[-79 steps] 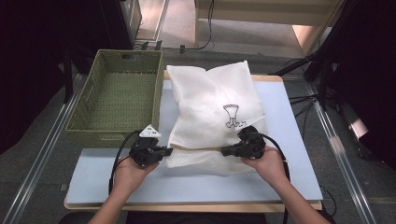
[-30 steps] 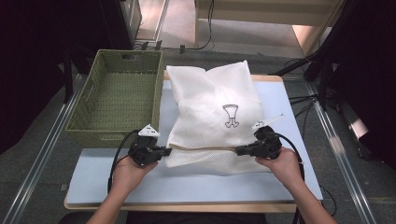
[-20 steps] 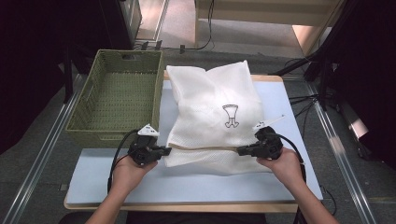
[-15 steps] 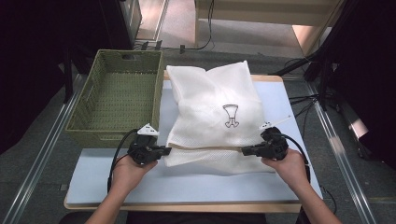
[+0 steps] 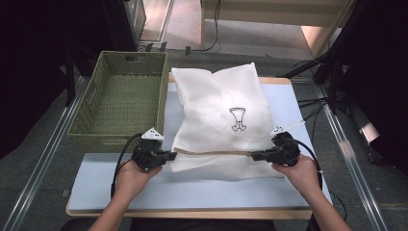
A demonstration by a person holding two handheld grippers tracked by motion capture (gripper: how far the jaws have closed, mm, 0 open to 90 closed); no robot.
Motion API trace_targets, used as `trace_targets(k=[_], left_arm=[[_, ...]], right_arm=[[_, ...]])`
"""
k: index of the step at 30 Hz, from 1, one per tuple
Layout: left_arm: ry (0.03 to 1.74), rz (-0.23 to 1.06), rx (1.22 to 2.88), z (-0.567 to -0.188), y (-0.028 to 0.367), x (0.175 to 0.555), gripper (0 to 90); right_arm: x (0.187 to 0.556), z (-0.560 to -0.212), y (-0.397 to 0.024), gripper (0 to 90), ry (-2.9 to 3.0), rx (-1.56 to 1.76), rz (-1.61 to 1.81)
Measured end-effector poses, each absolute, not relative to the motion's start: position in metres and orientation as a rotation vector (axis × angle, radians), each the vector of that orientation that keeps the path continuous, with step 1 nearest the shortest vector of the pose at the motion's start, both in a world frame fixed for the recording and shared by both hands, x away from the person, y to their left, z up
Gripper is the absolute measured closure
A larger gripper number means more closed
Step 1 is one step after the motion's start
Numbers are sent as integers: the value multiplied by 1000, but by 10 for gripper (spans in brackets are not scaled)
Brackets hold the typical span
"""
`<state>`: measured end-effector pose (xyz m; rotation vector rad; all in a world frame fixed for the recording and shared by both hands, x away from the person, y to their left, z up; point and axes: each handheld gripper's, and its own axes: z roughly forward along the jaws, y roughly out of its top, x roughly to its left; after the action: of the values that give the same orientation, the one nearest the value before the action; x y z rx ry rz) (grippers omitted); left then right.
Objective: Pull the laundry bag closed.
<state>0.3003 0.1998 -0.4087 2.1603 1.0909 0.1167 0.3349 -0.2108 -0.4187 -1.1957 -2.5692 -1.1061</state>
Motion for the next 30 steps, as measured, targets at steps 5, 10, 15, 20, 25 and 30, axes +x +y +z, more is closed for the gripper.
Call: trace_targets(k=[5, 10, 15, 20, 25, 30], left_arm=[[1090, 113, 2158, -408, 200, 300, 886], [1090, 112, 2158, -408, 200, 300, 885], [1089, 110, 2159, -408, 199, 300, 886], [1095, 113, 2159, -406, 200, 302, 886], [1100, 113, 2163, -407, 201, 302, 886], [1094, 117, 2165, -405, 201, 303, 886]], right_arm=[[335, -419, -211, 890, -2561, -1203, -1111], [337, -420, -211, 890, -2564, -1202, -1112], [337, -420, -212, 889, -2552, -1216, -1109], [337, -421, -211, 890, -2558, -1207, -1102], [338, -422, -219, 890, -2563, -1242, -1094], [338, -424, -234, 890, -2536, -1295, -1095]])
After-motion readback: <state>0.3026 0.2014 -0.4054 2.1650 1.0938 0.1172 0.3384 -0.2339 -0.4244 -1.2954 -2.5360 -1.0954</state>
